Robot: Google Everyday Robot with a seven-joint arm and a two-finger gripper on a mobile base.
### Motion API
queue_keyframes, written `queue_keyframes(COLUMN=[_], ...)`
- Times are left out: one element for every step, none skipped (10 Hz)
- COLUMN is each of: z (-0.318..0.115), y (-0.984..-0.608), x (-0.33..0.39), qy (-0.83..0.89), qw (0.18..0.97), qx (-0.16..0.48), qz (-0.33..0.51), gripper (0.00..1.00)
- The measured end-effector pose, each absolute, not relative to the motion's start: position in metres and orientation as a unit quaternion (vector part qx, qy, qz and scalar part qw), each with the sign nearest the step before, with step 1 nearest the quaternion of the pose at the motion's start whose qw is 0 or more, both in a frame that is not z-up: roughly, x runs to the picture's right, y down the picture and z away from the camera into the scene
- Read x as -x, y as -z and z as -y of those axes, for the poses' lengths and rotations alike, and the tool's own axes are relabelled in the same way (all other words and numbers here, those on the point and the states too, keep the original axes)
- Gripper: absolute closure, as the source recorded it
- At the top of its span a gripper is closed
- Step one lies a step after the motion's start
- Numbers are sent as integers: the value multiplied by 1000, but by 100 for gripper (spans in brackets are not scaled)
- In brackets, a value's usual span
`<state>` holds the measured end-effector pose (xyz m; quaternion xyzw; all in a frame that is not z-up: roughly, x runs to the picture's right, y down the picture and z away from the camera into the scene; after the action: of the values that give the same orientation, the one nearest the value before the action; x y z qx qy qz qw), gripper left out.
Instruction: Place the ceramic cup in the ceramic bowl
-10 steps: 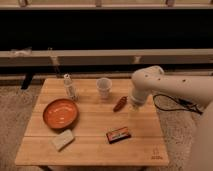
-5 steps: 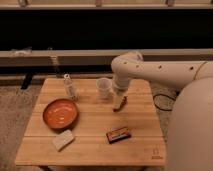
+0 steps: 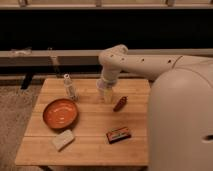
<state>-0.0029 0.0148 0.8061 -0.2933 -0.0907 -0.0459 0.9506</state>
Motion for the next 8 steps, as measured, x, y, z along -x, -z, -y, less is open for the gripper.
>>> queue_keyframes(z=[-16,-17,-16,-14,-11,-10,-12,-15], y=[-813,-822,-834,-839,-849,-857,-866,-873], x=[6,12,20,19,14,15,13,11], qy=[49,54,58,57,55,54,52,50], qw=[949,948,947,946,946,945,944,944], qx=[297,301,304,306,310,313,316,319], qz=[91,89,89,86,80,78,75,72], gripper=[20,20,20,20,20,20,20,20])
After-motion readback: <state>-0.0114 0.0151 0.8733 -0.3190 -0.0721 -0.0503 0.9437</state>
